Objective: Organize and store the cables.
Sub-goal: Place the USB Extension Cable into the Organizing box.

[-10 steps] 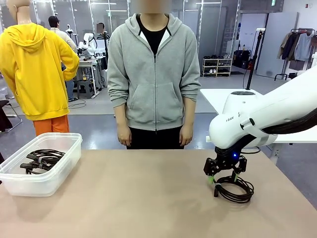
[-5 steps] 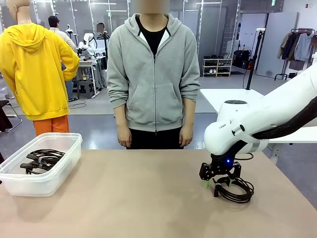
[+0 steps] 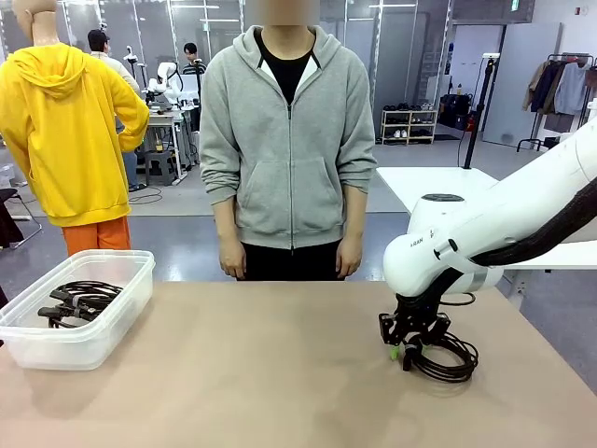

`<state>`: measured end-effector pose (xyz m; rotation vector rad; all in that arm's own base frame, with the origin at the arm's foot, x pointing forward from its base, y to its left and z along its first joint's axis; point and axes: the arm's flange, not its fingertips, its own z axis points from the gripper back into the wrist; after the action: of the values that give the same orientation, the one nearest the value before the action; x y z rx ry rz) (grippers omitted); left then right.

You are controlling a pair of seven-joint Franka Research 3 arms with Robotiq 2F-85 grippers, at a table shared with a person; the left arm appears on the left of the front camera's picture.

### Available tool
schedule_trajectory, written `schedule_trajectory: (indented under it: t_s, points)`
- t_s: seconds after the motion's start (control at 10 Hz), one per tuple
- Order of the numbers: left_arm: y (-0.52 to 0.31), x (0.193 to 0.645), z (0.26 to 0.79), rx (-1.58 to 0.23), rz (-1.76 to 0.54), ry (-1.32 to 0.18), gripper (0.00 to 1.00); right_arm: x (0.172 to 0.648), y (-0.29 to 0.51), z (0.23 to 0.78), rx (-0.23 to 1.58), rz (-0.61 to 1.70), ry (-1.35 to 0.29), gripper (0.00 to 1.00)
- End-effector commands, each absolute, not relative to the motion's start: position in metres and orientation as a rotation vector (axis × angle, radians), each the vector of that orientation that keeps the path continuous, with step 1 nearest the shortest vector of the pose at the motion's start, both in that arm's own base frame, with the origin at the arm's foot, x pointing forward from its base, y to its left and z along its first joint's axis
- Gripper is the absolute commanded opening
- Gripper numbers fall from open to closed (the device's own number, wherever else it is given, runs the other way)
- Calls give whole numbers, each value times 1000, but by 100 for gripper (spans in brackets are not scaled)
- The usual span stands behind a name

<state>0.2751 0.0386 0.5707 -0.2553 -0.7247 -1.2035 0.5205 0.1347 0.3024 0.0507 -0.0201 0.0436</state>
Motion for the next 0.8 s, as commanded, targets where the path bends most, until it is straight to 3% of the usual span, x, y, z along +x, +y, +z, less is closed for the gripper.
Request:
schedule_trajectory:
  t_s: [0.0,0.1,0.2,0.5,0.6,0.7]
  points:
    - [40,279,573,-246,-1195,-717,100,524,140,300,47,-8,-33,14]
    - [40,279,573,-246,-1195,-717,100,524,140,304,40,-7,-37,4]
    - [40,279,573,-246,-1195,-717,100,524,141,307,32,-9,-38,0]
    - [40,279,573,-246,-1195,-717,100,514,153,355,40,13,-51,0]
    - [40,279,573,-246,-1195,-717,100,507,156,379,40,-1,-16,8]
    - [40,279,573,-246,-1195,-717,100,501,156,400,41,-12,-12,8]
